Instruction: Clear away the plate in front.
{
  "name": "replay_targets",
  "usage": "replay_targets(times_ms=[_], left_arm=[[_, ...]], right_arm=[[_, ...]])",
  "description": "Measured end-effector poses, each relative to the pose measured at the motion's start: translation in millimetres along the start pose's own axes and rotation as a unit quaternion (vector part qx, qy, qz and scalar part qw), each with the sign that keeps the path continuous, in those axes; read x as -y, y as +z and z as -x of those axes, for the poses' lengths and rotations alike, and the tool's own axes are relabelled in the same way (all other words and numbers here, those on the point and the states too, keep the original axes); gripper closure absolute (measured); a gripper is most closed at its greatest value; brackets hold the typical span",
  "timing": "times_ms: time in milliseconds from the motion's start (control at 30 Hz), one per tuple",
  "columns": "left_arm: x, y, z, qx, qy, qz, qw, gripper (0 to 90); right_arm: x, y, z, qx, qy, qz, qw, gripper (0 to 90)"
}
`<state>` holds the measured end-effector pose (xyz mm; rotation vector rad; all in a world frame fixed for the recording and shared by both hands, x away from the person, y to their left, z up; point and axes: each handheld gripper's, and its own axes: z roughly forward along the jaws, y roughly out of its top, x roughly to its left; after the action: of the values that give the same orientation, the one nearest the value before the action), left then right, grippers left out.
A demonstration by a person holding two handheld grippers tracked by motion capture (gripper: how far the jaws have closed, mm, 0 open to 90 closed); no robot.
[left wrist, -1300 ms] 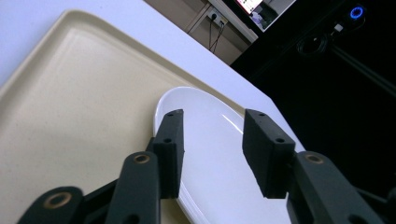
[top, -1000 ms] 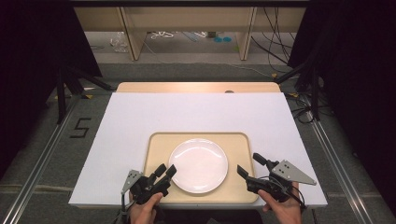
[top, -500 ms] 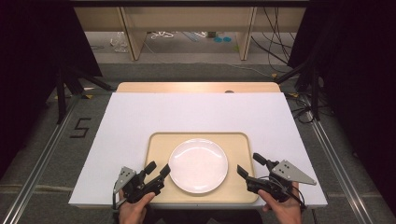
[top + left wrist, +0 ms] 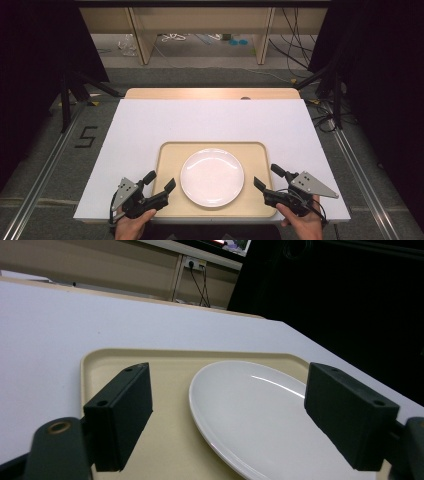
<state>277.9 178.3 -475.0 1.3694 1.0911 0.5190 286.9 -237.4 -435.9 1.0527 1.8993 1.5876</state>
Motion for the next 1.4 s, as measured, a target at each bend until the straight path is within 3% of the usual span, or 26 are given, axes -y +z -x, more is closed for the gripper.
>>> replay_targets(times_ms=[67,233,433,500,667,967,1400], left_arm=[[-0.9,-2.0,-0.7,-0.001,0.003,0.004,1.0,15.6],[-5.7,-9.5,-2.9,0.007,0.043,0.009,0.999,15.6],[-14.2,-20.6,-4.7,0.008,0.056,0.02,0.9982,15.6],[-17.0,-24.3,-6.2,0.003,0.071,0.02,0.9973,15.6],[-18.0,-26.5,-6.8,-0.003,0.069,0.021,0.9974,15.6],[-15.9,-19.8,2.0,0.009,0.075,0.016,0.997,15.7],[-13.4,-17.7,-0.6,0.005,0.074,0.017,0.9971,15.6]], right_arm=[[0.1,-0.3,0.2,-0.001,-0.001,-0.002,1.0,25.8],[0.3,0.0,0.7,-0.001,-0.003,0.002,1.0,25.8],[0.1,-0.2,0.0,0.001,-0.003,-0.001,1.0,25.8],[0.0,-0.3,-0.2,0.002,-0.003,-0.002,1.0,25.8],[0.4,0.6,-1.1,-0.001,0.002,0.001,1.0,25.8],[0.4,0.4,-1.4,-0.003,0.002,-0.004,1.0,25.8],[0.6,0.7,-1.7,0.004,0.003,-0.004,1.0,25.8]])
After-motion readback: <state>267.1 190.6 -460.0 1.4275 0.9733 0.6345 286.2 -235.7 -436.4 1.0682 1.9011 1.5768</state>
